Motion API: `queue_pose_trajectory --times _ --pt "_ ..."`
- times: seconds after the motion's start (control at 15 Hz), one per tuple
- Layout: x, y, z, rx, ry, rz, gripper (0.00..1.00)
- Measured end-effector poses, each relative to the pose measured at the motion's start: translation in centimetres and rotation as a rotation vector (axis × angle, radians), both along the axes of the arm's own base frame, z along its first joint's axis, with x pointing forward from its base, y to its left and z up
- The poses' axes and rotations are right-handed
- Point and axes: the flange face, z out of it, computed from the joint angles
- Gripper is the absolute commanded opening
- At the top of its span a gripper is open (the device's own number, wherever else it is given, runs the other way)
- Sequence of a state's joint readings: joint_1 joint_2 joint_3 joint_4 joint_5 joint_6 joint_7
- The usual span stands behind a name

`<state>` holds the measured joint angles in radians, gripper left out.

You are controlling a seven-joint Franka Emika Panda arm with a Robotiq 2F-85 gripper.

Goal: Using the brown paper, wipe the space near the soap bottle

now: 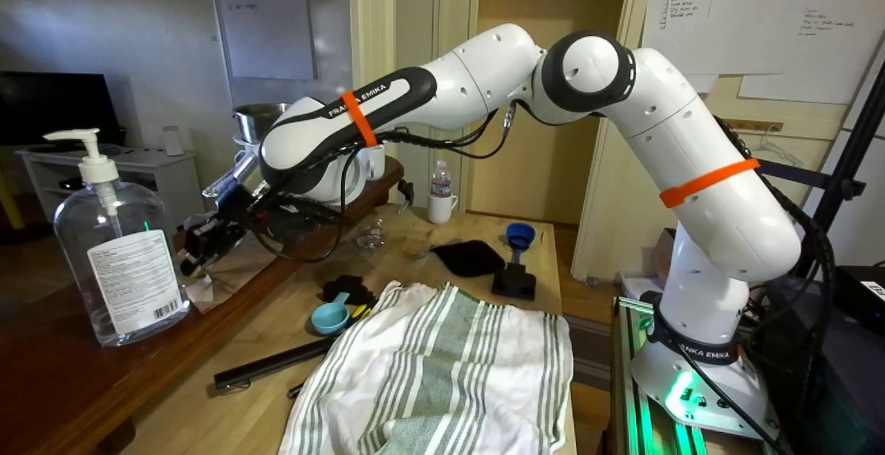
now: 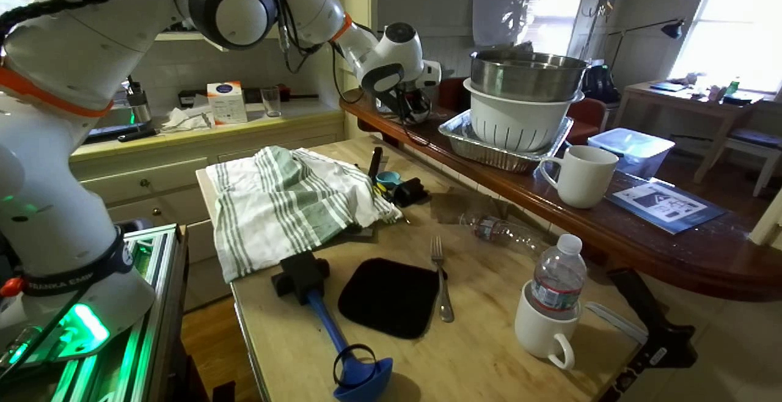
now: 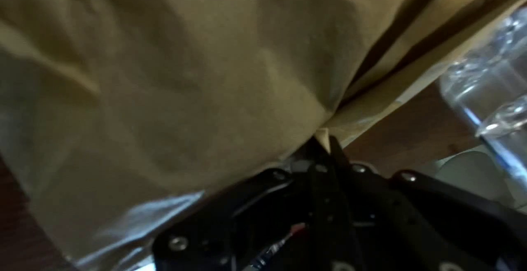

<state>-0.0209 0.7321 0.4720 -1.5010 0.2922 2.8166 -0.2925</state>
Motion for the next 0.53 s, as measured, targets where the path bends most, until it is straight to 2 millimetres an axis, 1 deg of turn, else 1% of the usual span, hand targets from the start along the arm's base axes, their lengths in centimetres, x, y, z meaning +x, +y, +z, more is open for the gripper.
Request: queue_pose_trajectory --times 0.13,0.2,0.33,0.53 --pt "-0.4 0.8 -0.2 0.035 0.046 0.023 0.01" --pt "-0.5 0.8 -0.2 0.045 0.069 0.027 0.01" --pt "-0.6 0.2 0.0 0.049 0.108 0.019 0.01" --pt "-0.6 -1.5 0.4 0.034 0.144 -0.019 0.01"
